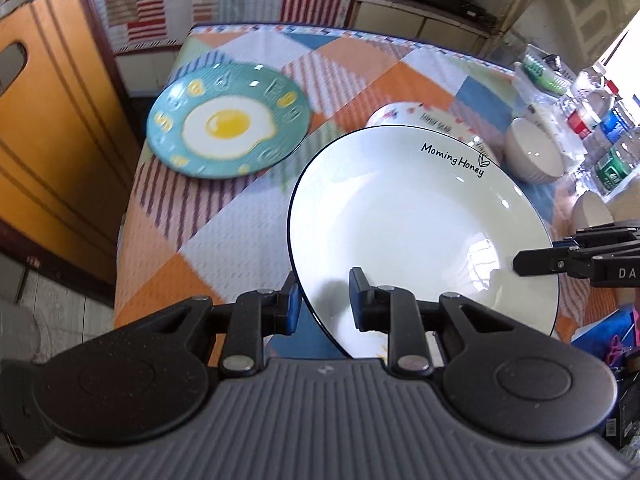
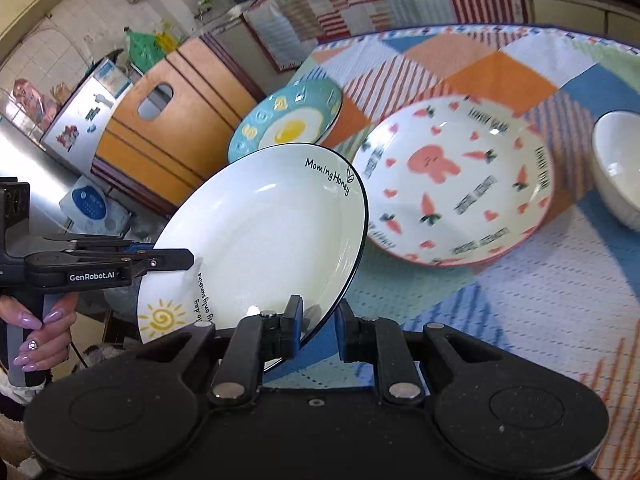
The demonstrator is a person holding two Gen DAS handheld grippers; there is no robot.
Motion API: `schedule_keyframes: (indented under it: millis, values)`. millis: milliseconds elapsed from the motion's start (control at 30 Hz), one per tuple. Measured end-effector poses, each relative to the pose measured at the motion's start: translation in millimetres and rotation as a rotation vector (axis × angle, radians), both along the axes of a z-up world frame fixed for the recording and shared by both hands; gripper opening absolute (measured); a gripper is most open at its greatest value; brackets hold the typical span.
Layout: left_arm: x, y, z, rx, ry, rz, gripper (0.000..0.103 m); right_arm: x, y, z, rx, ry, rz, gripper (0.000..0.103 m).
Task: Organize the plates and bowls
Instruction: 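Lift the white plate with the left gripper onto the bunny plate and release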
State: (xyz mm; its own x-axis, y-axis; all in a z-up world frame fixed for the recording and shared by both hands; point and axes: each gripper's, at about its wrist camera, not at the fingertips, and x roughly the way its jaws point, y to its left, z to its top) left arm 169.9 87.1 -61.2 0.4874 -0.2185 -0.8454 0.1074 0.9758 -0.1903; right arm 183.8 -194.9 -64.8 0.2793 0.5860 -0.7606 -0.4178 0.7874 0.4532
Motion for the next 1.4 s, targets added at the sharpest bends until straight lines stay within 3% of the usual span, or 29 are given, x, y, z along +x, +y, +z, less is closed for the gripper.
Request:
schedule_keyframes:
  millis: [200,400,500,600,1100,1400]
  values:
    - [30,-32,10,-0.001,-0.040,-0.042,0.023,16,-33,13,0.003,-0.033,-0.058,0.021]
    - [60,-55,-5,-0.010,-0.042,-0.045,0.023,36,-55,6,-0.019,-0.044,-0.087,0.021]
    - [75,-61,-16,-0.018,-0.024,-0.040,0.023,54,-62,-3,-0.019,-0.002,-0.105,0.021]
    - [86,-68,-28,-0.010,-0.034,-0.038,0.024,68,-62,-8,-0.049,0.016,-0.092,0.022]
    - [128,-77,-71,-0.016,0.081,-0.021,0.025,108,-68,-46,-0.088,0.076,-0.107,0.022]
    - [137,-80,-76,-0.037,0.108,-0.029,0.026,108,-55,-42,-0.199,0.016,-0.109,0.026]
